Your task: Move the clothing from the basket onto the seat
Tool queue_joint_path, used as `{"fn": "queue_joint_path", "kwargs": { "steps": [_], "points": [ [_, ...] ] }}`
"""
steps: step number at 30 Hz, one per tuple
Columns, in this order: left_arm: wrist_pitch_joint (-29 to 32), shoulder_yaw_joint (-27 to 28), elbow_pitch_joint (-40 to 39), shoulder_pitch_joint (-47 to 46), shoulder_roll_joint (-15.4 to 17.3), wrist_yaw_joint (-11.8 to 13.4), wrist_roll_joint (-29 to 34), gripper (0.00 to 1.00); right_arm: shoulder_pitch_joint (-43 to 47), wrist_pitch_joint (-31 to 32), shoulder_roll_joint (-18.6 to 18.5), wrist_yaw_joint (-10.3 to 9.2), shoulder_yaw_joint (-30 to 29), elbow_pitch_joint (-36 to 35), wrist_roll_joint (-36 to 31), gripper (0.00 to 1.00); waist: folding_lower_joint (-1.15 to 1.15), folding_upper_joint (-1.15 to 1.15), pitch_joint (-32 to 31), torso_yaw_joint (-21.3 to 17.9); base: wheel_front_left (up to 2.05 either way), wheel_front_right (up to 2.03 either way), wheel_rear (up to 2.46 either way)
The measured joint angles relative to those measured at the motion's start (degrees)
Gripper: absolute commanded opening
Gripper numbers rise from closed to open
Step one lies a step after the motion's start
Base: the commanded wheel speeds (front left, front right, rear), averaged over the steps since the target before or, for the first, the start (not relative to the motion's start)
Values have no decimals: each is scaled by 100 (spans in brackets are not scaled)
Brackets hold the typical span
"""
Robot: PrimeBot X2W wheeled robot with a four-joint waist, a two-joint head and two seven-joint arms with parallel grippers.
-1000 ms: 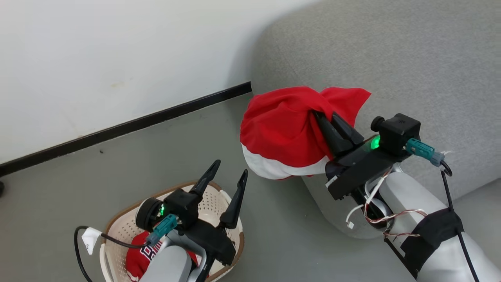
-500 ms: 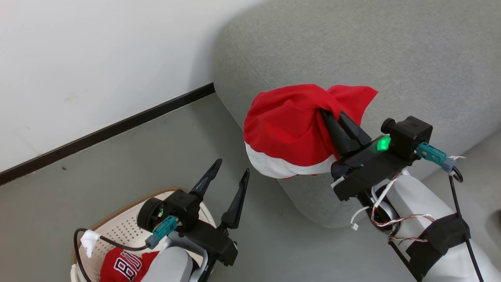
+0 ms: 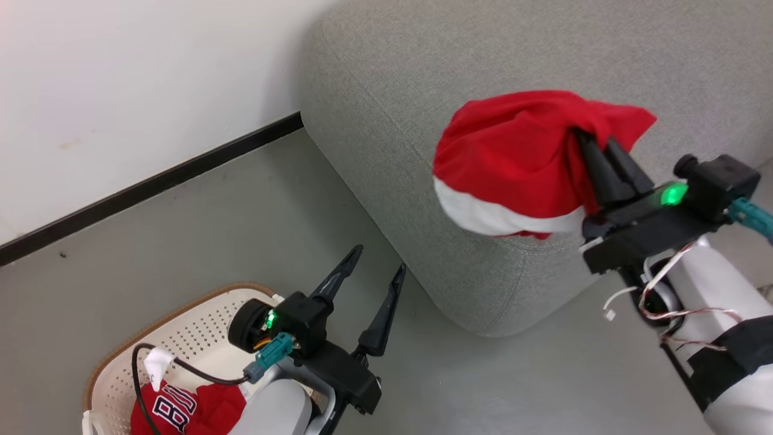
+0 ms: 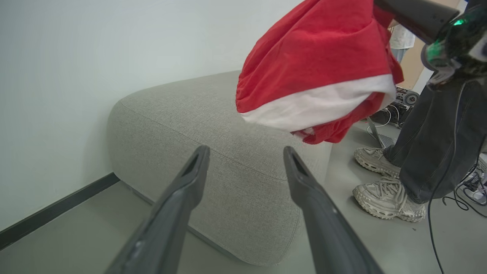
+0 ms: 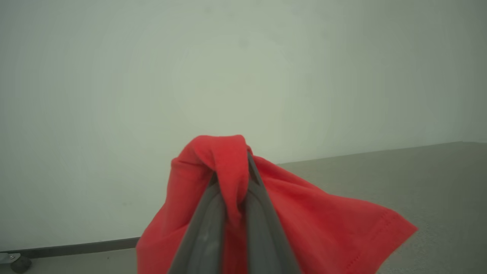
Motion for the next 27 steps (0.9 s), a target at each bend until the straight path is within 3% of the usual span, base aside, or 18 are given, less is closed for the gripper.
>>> {"fn": "queue_joint_path", "kwargs": {
  "steps": [15, 27],
  "points": [
    [0, -333, -62, -153, 178, -36, 33, 100, -1028, 0, -824, -102, -1160, 310, -55, 0, 0, 0, 519, 331, 0, 0, 0],
    [0, -576, -215, -527, 356, -36, 51, 100, -1773, -1, -1068, -191, -1669, 1027, -47, 0, 1, 0, 1165, 724, 0, 0, 0]
  ]
}}
